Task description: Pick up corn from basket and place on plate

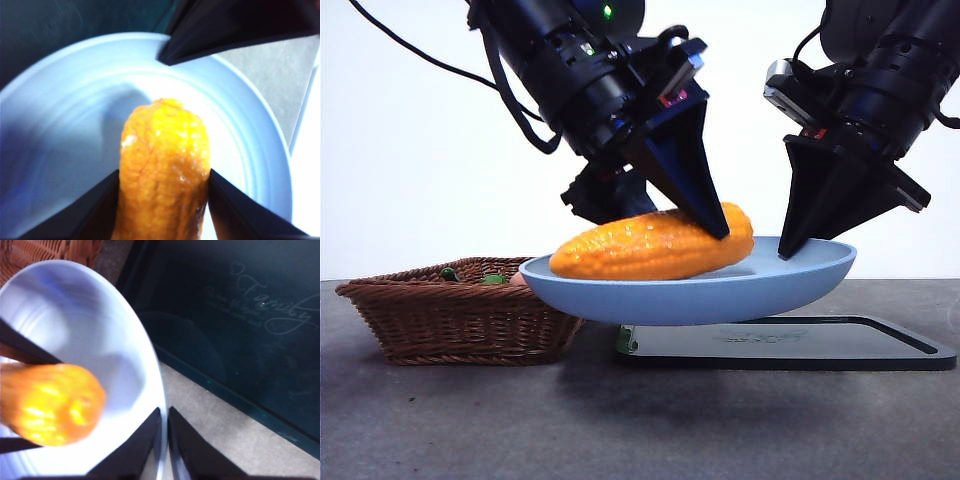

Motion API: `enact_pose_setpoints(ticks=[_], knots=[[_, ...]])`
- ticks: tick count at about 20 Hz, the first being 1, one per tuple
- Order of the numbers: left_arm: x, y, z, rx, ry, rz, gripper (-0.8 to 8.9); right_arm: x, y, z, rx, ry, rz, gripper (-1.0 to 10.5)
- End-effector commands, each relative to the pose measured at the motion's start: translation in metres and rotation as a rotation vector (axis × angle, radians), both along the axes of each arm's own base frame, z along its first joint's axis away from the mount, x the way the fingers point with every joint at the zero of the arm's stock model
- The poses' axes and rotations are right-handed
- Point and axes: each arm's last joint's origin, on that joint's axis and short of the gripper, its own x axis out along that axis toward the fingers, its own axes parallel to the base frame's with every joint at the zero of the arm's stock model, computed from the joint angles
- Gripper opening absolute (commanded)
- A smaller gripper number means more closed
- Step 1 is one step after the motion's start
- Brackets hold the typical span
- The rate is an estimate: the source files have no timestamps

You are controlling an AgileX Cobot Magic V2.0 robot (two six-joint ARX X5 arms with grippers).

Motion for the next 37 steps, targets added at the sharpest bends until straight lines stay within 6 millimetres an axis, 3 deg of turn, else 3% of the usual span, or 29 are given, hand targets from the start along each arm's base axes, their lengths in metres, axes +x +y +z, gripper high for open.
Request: enact_pose_setpoints(ticks=[1,8,13,19,23,28,32,37], knots=[[0.001,-0.007,-0.002,0.002,-0.017,-0.02,3.35,0.003,0.006,0.0,0.021,0.011,0.007,0.0],[-0.004,-0.007,0.003,0.024,0.006,-0.001,3.82,0.003,0.006,0.0,0.026,0.013,0.011,0.0],[-0.006,-0.005,0.033,0.028,0.009,-0.002,4.46,0.003,0.006,0.0,0.025,0.015,0.01,0.0],[-0.003,-0.001,0.072,0.027,-0.008,-0.011,4.46,0.007,-0.003,0.0,0.029,0.001,-0.021,0.0],[0.006,0.013,0.089,0.016,-0.026,0.028,4.45,0.022,-0.031,0.002,0.046,-0.054,-0.124,0.0],[0.009,0.026,0.1,-0.001,-0.046,0.061,4.45,0.051,-0.06,-0.022,0.056,-0.059,-0.252,0.0],[0.005,0.029,0.107,-0.015,-0.062,0.064,4.45,0.077,-0.069,-0.049,0.062,-0.029,-0.299,0.0],[0.003,0.031,0.108,-0.004,-0.049,0.063,4.44,0.095,-0.072,-0.064,0.071,0.006,-0.304,0.0]])
